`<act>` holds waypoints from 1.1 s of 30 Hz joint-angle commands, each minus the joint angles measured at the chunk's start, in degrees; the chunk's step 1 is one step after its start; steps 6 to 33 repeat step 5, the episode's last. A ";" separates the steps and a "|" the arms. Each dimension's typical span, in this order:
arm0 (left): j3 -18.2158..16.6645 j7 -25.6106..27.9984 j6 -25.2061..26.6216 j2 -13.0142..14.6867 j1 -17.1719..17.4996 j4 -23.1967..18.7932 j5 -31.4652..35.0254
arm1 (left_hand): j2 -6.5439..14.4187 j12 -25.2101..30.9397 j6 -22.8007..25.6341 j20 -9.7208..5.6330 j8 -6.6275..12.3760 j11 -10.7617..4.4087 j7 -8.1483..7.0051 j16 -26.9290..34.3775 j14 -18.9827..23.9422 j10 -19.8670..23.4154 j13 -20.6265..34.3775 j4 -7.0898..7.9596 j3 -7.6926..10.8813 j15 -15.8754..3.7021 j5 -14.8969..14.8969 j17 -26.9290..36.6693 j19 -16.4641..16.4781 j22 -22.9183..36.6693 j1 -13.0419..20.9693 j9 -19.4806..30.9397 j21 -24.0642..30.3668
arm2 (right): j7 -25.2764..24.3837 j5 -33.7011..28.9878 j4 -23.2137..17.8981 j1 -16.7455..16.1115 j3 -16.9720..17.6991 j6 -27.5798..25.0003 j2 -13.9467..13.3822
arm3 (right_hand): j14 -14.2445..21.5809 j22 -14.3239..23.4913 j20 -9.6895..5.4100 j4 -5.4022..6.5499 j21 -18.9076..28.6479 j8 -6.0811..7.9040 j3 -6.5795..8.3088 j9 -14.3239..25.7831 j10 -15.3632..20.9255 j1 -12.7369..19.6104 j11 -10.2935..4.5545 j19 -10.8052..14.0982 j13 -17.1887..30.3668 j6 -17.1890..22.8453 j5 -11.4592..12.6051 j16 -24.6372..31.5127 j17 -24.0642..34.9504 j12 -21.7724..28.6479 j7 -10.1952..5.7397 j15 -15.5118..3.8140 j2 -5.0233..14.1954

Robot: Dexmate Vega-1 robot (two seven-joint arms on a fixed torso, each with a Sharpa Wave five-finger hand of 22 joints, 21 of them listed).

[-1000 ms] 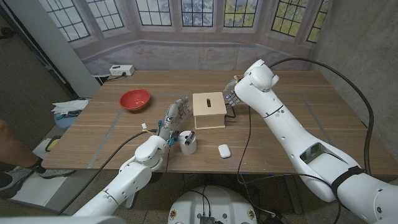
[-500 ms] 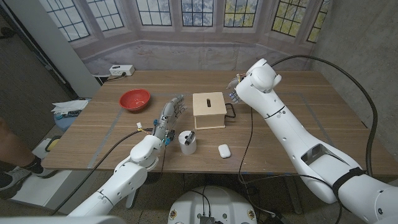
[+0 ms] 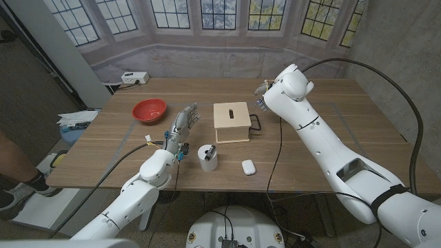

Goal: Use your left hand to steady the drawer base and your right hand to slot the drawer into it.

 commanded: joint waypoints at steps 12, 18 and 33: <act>0.02 2.62 1.58 0.45 -0.79 -0.47 3.72 | 0.27 -0.23 0.42 -0.25 0.05 0.36 -0.11 -0.04 -0.18 -0.14 0.10 -0.35 -0.14 0.48 0.19 0.19 0.00 0.06 0.20 0.10 -0.19 | -15.76 17.66 -3.77 -0.50 1.87 1.41 -4.53 | -3.70 0.03 1.46 -0.66 -0.04 -0.01 -0.13 0.11 -2.95 -1.07 0.77 -2.93 0.15 -1.32 0.48 -0.14 0.67 0.00 -0.19 0.87 0.18; 0.02 2.62 1.58 0.45 -0.79 -0.47 3.72 | 0.27 -0.23 0.42 -0.25 0.05 0.36 -0.11 -0.04 -0.18 -0.14 0.10 -0.35 -0.14 0.48 0.19 0.19 0.00 0.06 0.20 0.10 -0.19 | -15.76 17.66 -3.77 -0.50 1.87 1.41 -4.53 | -3.70 0.03 1.46 -0.66 -0.04 -0.01 -0.13 0.11 -2.95 -1.07 0.77 -2.93 0.15 -1.32 0.48 -0.14 0.67 0.00 -0.19 0.87 0.18; 0.02 2.62 1.58 0.45 -0.79 -0.47 3.72 | 0.27 -0.23 0.42 -0.25 0.05 0.36 -0.11 -0.04 -0.18 -0.14 0.10 -0.35 -0.14 0.48 0.19 0.19 0.00 0.06 0.20 0.10 -0.19 | -15.76 17.66 -3.77 -0.50 1.87 1.41 -4.53 | -3.70 0.03 1.46 -0.66 -0.04 -0.01 -0.13 0.11 -2.95 -1.07 0.77 -2.93 0.15 -1.32 0.48 -0.14 0.67 0.00 -0.19 0.87 0.18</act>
